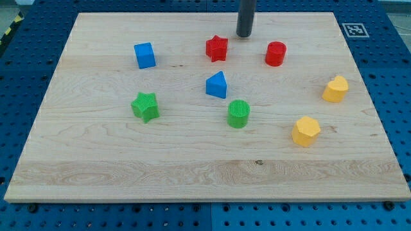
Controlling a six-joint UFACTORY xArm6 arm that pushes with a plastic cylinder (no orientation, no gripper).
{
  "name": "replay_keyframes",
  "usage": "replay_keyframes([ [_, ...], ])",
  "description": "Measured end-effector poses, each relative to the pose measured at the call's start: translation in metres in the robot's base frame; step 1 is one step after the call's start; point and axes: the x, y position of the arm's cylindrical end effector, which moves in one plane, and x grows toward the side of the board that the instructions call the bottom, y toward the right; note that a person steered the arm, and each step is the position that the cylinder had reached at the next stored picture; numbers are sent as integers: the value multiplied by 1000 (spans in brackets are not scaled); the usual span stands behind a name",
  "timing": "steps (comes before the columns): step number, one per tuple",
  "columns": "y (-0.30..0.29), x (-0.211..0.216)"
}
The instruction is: Move the red circle to the top of the yellow heart
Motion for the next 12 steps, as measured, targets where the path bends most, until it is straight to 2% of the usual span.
replay_keyframes([
  [1,-4,22],
  [5,20,59],
  [8,40,61],
  [12,105,61],
])
